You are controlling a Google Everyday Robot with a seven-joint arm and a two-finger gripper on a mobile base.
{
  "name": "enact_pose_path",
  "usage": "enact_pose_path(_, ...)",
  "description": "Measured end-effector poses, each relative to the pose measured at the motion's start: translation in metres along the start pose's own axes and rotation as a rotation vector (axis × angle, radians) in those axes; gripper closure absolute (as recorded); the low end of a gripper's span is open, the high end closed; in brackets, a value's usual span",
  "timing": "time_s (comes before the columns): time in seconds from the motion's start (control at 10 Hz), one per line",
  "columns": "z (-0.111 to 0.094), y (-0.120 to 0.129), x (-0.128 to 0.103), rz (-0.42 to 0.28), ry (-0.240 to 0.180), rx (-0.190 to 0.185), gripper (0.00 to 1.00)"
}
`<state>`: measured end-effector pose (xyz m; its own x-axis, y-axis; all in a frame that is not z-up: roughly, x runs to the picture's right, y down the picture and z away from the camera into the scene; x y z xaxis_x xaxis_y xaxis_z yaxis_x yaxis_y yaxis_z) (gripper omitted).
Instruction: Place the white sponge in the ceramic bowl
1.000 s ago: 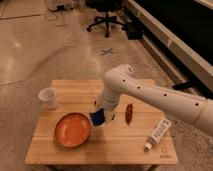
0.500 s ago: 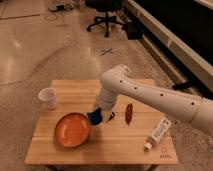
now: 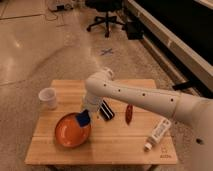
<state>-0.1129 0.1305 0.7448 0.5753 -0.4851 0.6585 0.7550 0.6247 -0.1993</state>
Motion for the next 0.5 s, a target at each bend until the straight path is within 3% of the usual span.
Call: enact_pose_path(0.5, 0.037, -0.019, -0.048, -0.114, -0.042, -0.048, 0.47)
